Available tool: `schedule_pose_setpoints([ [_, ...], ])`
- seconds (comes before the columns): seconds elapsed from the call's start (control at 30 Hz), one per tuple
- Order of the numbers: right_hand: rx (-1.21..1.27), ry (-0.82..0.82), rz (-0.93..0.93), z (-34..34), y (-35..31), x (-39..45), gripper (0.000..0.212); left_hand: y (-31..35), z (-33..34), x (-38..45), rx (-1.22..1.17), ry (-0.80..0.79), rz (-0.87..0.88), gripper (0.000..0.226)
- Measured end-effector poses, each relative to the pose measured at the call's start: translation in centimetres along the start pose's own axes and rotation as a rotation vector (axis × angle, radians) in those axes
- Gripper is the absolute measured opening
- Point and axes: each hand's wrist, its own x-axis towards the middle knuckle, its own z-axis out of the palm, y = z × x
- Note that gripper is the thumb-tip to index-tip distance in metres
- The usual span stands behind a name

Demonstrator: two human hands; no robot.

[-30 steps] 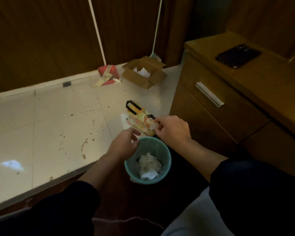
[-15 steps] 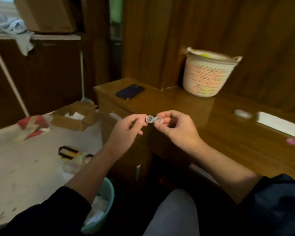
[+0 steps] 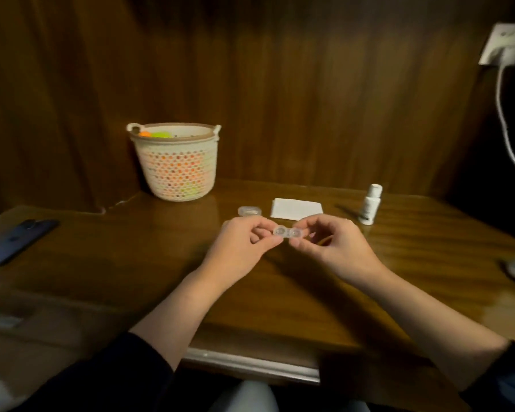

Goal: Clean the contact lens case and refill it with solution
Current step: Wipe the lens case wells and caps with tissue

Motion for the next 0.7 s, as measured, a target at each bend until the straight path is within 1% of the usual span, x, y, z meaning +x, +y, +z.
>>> schedule_pose_setpoints([
  [0.13,-0.031,-0.022,0.106,-1.6,4.2,0.7,0.017,-0.6,3.6,2.9,0.115,-0.149,-0.018,0.018],
  [0.3,-0.201,-0.171,0.174,-1.5,6.6,3.0,0.012,-2.2,5.1,5.1,0.250,-0.259,-0.027,0.019],
  [0.4,-0.309,-0.215,0.209,-0.7,7.2,4.0,0.014,-2.8,5.2,5.6,0.359,-0.261,-0.007,0.024],
  [0.5,-0.314,-0.200,0.237,-0.2,7.4,4.1,0.009,-2.8,5.2,5.6,0.415,-0.260,0.007,0.027],
  [0.57,-0.311,-0.197,0.251,-0.1,7.4,4.2,0.009,-2.5,5.0,5.6,0.436,-0.282,0.003,0.029],
  [0.6,-0.310,-0.205,0.260,-0.1,7.4,4.2,0.012,-2.3,4.9,5.6,0.448,-0.292,-0.001,0.029],
  [0.7,-0.326,-0.207,0.281,-0.4,7.1,4.4,0.032,-1.5,4.7,5.9,0.441,-0.280,-0.011,0.028],
])
